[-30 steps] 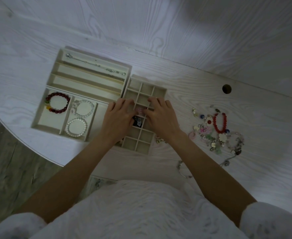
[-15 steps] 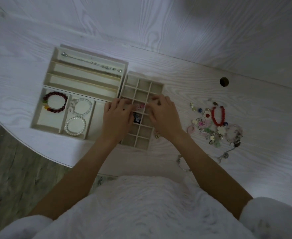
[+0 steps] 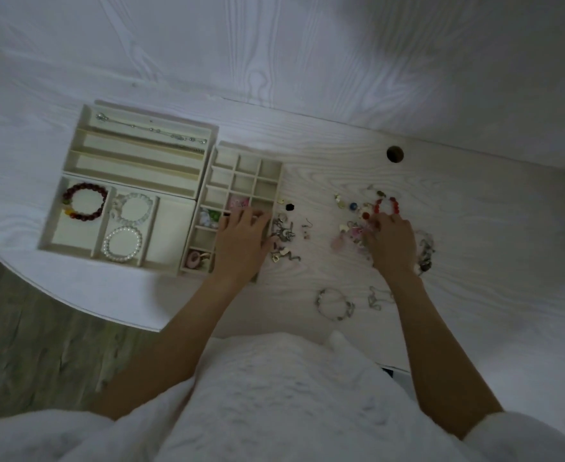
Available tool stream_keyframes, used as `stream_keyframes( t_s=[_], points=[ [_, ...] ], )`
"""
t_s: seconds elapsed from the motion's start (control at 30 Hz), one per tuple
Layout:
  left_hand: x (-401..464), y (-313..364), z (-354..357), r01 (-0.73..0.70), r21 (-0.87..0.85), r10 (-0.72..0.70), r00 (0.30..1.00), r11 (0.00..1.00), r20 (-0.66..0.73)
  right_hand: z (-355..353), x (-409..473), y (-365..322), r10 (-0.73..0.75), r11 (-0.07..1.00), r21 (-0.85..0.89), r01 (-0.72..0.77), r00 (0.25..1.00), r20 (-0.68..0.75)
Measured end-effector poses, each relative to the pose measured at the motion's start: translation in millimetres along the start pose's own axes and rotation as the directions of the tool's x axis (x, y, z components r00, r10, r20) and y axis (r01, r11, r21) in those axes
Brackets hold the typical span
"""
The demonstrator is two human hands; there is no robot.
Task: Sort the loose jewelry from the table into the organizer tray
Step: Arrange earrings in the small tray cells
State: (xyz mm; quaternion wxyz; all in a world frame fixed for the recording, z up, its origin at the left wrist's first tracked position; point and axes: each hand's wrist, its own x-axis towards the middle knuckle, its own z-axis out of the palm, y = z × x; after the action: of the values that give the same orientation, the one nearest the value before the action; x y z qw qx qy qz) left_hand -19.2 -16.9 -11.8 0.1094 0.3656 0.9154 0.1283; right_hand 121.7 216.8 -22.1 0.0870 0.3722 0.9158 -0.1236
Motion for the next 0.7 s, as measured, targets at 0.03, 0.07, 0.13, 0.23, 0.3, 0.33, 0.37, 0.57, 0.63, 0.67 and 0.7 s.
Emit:
stream_keyframes(
  t_s=[0.03,0.07,0.13,0.23,0.3,0.33,0.37,0.57,0.63,0.67,0.7],
  points=[
    [0,0,0,0.0,0.0,0.0,1.0,1.0,-0.002,-1,1,-3,0.012,0.999,0.042,-0.012,1.0,-0.006],
    [-1,1,1,-0.001,0.004,0.001,1.0,1.0,-0.005,-2,1,-4,0.014,0.997,0.076,-0.013,1.0,-0.014],
    [-2,0,1,-0.018,0.027,0.018,1.0,0.999,-0.017,-5,-1,-5,0.01,0.988,0.152,-0.006,1.0,-0.025],
    [-2,-1,-1,-0.05,0.05,0.053,0.998,0.997,-0.041,-17,-7,-3,-0.009,0.941,0.339,0.027,0.998,-0.055],
    [-3,-2,0,-0.062,0.057,0.065,0.996,0.996,-0.055,-30,-16,-6,-0.076,0.916,0.379,0.13,0.985,-0.156],
    [-2,-2,1,-0.06,0.057,0.063,0.996,0.997,-0.056,-37,-21,-9,-0.119,0.907,0.372,0.196,0.968,-0.219],
    [-2,-3,2,-0.051,0.052,0.054,0.997,0.997,-0.053,-43,-24,-12,-0.158,0.895,0.369,0.251,0.952,-0.264],
    [-2,-4,5,-0.034,0.016,0.034,0.999,0.999,-0.024,-56,-29,-32,-0.155,0.756,0.604,0.253,0.965,-0.211],
    [-2,-7,5,-0.043,-0.041,0.041,0.998,0.998,-0.04,-55,-24,-49,-0.156,0.696,0.682,0.222,0.975,-0.159],
    [-2,-9,4,-0.044,-0.091,0.039,0.997,0.995,-0.062,-52,-21,-59,-0.177,0.668,0.714,0.211,0.976,-0.123],
    [-3,-10,3,-0.04,-0.154,0.027,0.996,0.987,-0.091,-50,-18,-70,-0.212,0.647,0.735,0.203,0.974,-0.083]
  ],
)
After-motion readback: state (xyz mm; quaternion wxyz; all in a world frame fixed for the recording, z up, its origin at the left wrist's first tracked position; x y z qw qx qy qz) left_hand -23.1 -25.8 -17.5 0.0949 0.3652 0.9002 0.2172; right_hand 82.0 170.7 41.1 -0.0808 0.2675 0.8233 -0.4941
